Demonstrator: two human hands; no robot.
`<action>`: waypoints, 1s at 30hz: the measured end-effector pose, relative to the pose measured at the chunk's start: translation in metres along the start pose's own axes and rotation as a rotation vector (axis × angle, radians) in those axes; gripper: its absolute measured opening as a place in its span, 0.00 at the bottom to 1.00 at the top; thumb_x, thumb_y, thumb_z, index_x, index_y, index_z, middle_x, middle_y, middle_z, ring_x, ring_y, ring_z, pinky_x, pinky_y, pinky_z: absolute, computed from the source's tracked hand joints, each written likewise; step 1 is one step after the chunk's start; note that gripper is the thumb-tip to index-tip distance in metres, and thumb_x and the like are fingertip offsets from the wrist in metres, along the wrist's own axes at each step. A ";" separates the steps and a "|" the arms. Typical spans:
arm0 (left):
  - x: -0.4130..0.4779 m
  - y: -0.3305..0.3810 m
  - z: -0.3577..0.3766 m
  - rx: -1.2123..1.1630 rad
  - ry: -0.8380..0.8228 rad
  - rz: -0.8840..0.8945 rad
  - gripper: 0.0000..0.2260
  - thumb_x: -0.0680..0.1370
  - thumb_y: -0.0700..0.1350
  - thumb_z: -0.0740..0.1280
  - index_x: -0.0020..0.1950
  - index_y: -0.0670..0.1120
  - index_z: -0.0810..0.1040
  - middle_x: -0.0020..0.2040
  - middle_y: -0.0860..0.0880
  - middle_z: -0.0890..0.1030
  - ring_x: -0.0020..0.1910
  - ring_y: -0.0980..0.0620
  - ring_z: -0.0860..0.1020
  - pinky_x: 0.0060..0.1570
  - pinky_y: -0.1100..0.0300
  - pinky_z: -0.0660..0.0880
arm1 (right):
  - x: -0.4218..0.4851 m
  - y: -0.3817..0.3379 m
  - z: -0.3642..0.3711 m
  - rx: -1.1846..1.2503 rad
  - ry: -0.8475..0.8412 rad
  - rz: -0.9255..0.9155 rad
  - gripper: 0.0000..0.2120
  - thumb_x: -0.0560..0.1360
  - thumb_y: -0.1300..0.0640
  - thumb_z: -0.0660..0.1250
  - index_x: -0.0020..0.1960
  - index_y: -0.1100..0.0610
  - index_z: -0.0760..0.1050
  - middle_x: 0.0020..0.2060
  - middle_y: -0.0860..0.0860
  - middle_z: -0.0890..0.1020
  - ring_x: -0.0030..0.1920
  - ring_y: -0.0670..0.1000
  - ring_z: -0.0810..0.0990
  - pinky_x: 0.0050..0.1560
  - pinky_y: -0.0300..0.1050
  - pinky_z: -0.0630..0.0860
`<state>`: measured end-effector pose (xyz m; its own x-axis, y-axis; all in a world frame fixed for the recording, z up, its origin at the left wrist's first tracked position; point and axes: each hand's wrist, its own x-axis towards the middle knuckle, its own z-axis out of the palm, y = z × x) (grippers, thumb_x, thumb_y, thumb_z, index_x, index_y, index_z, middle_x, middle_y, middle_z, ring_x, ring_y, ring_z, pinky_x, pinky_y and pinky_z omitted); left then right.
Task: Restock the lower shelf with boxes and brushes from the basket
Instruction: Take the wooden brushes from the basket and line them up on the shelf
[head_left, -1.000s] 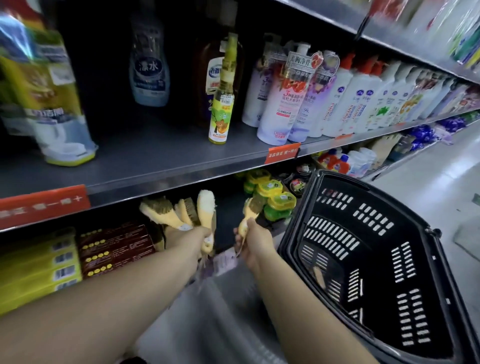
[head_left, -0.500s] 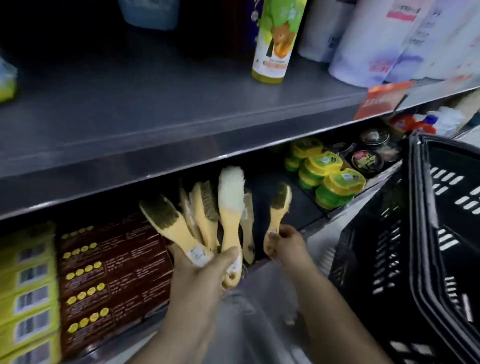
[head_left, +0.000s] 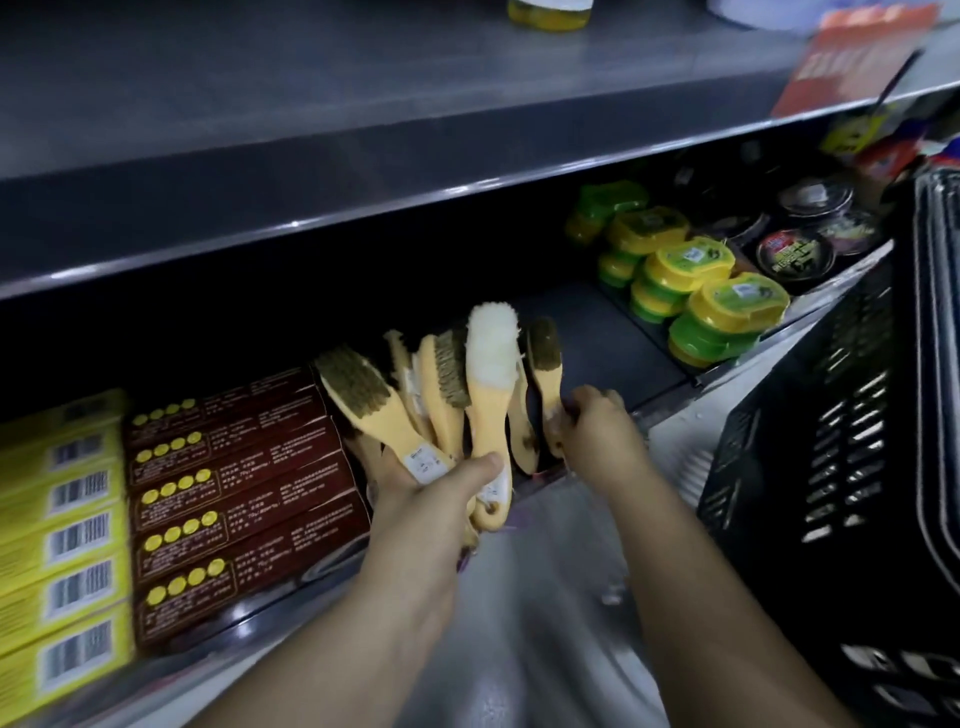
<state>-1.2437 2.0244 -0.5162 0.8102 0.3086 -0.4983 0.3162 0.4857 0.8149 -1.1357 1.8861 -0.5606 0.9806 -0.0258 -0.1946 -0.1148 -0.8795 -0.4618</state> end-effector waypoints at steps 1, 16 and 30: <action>0.000 0.001 0.001 -0.012 -0.006 -0.001 0.17 0.70 0.37 0.73 0.50 0.56 0.76 0.44 0.52 0.85 0.42 0.50 0.83 0.43 0.53 0.75 | -0.006 -0.001 -0.005 0.105 0.045 -0.018 0.12 0.79 0.56 0.58 0.57 0.62 0.74 0.56 0.59 0.74 0.54 0.60 0.74 0.47 0.44 0.67; 0.000 0.012 0.000 -0.136 -0.063 -0.196 0.04 0.73 0.37 0.67 0.43 0.42 0.82 0.36 0.45 0.84 0.28 0.52 0.80 0.29 0.62 0.74 | -0.061 -0.033 -0.035 1.090 -0.433 0.003 0.05 0.79 0.61 0.59 0.52 0.62 0.72 0.36 0.55 0.84 0.37 0.54 0.82 0.38 0.50 0.78; 0.006 0.004 -0.003 -0.121 -0.036 -0.221 0.07 0.74 0.33 0.64 0.42 0.40 0.81 0.40 0.44 0.85 0.36 0.52 0.84 0.36 0.61 0.80 | 0.025 0.014 0.002 0.604 0.077 0.187 0.11 0.79 0.60 0.57 0.59 0.61 0.72 0.45 0.54 0.79 0.47 0.54 0.78 0.49 0.50 0.75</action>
<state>-1.2393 2.0304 -0.5169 0.7455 0.1560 -0.6479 0.4281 0.6330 0.6450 -1.1128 1.8743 -0.5732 0.9412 -0.2068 -0.2671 -0.3329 -0.4340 -0.8372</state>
